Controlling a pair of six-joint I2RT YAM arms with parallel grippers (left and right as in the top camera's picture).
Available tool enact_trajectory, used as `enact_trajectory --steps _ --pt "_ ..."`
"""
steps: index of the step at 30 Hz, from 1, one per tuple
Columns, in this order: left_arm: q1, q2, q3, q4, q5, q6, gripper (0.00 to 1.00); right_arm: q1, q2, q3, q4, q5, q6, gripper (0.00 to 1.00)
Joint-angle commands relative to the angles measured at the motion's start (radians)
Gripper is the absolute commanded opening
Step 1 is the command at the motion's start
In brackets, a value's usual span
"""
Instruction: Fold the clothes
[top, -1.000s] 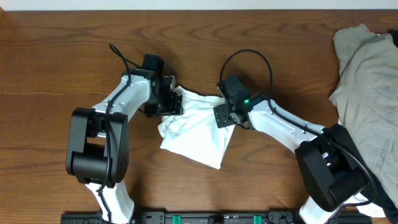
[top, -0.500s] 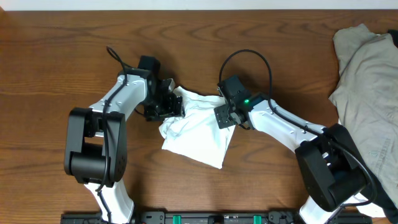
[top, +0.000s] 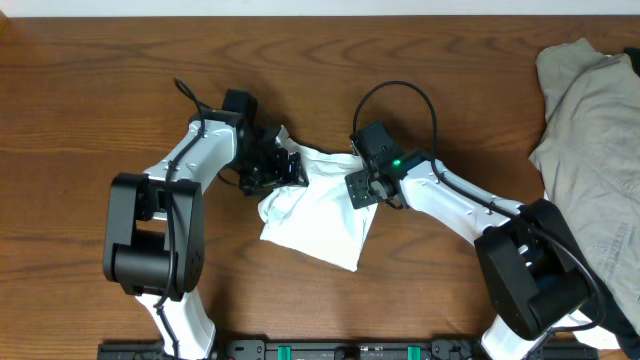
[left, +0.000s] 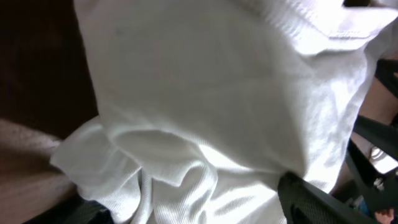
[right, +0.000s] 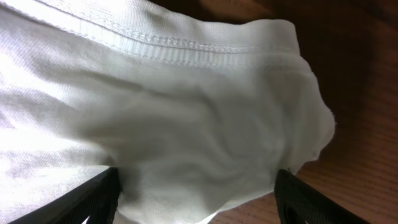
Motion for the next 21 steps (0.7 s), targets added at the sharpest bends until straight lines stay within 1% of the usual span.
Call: enact_trajectory --steps 1,3,5,6,7,8,9,10,11,14,17,21 --pt "-0.003 0.013 -0.039 0.041 0.022 -0.002 0.78 -0.004 0.016 0.000 -0.004 -0.014 -0.013 0.78" --pt "-0.007 0.014 -0.073 0.091 0.021 -0.002 0.72 -0.004 0.016 0.000 -0.004 -0.023 -0.013 0.79" --pt "-0.008 0.015 -0.101 0.133 0.022 -0.010 0.62 -0.004 0.016 0.000 -0.006 -0.023 -0.013 0.79" --pt "-0.008 0.015 -0.113 0.153 0.022 -0.013 0.55 -0.004 0.016 0.000 -0.007 -0.023 -0.013 0.79" --pt "-0.008 0.015 -0.120 0.168 0.022 -0.012 0.51 -0.004 0.016 0.000 -0.007 -0.023 -0.013 0.79" --pt "-0.008 0.015 -0.122 0.176 0.022 -0.012 0.44 -0.004 0.016 0.000 -0.007 -0.023 -0.013 0.79" --pt "-0.008 0.015 -0.122 0.183 0.022 -0.011 0.33 -0.005 0.016 0.000 -0.007 -0.023 -0.013 0.79" --pt "-0.008 0.015 -0.122 0.187 0.021 -0.012 0.15 -0.005 0.016 0.000 -0.007 -0.023 -0.013 0.79" --pt "-0.007 0.015 -0.121 0.191 0.022 -0.011 0.06 -0.005 0.016 0.000 -0.008 -0.023 -0.013 0.78" --pt "0.000 0.014 -0.110 0.194 0.020 -0.004 0.06 -0.005 0.010 0.000 -0.028 -0.023 -0.013 0.74" --pt "0.030 0.007 -0.087 0.184 -0.006 -0.005 0.06 -0.005 -0.034 0.004 -0.080 -0.017 -0.012 0.75" --pt "0.110 -0.023 -0.036 0.141 -0.110 -0.010 0.06 -0.024 -0.180 0.014 -0.164 0.047 -0.013 0.78"
